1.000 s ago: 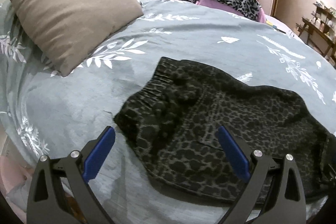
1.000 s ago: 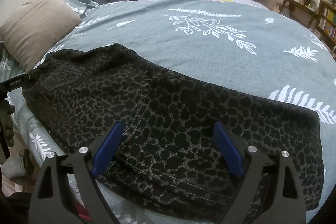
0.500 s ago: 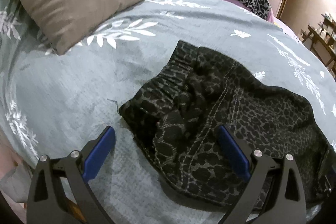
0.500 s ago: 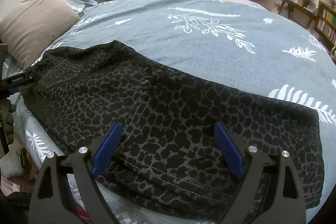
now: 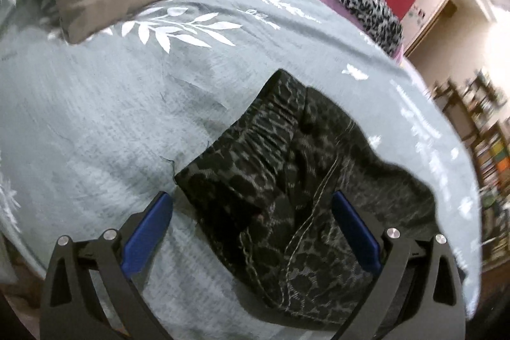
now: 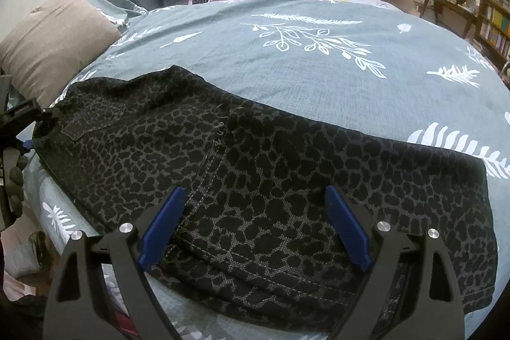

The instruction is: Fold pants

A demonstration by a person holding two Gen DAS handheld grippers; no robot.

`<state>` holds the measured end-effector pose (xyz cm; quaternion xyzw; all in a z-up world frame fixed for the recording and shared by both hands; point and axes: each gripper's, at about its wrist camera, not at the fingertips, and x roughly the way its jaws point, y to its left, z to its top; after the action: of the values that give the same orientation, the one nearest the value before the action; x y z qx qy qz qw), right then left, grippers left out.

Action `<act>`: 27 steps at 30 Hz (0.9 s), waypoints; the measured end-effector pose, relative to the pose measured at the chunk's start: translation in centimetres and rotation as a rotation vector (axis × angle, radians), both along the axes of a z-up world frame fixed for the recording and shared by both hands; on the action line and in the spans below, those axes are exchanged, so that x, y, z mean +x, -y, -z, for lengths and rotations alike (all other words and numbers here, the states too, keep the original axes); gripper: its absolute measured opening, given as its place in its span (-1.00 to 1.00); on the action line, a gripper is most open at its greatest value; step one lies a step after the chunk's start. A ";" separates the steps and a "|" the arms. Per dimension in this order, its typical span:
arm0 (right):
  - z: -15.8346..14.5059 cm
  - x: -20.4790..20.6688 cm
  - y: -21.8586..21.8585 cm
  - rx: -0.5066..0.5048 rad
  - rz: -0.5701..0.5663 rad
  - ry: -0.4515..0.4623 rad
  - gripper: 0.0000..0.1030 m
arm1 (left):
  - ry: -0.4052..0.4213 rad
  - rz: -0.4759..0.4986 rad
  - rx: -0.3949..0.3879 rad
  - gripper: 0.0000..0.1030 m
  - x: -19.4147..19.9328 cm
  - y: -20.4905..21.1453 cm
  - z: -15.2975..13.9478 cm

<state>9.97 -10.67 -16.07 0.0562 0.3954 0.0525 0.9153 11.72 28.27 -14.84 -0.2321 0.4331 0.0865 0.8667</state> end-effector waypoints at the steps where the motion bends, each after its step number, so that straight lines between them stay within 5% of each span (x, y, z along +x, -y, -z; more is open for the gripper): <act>1: 0.0 -0.1 0.1 0.005 0.002 0.002 0.76 | 0.010 0.002 -0.030 0.91 -0.1 -0.2 0.0; 13: 0.0 -0.2 0.1 0.020 0.006 0.006 0.76 | 0.033 0.040 -0.192 0.75 0.1 -0.4 0.2; 16: 0.0 -0.2 0.1 0.019 0.007 0.006 0.76 | 0.051 0.020 -0.262 0.61 0.1 -1.4 0.5; 18: 0.1 -0.2 0.2 0.020 0.006 0.006 0.77 | 0.053 0.014 -0.390 0.21 0.1 -2.4 1.5; 20: 0.0 -0.2 0.2 0.016 0.006 0.005 0.78 | 0.047 -0.017 -0.436 -0.06 0.0 -3.1 2.0; 27: 0.0 -0.2 0.0 0.015 0.005 0.005 0.79 | 0.056 -0.005 -0.438 -0.17 -0.2 -2.7 1.7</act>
<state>9.78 -10.72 -16.08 0.0639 0.3924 0.0532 0.9160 11.56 30.92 -16.52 -0.4182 0.4169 -0.0141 0.8069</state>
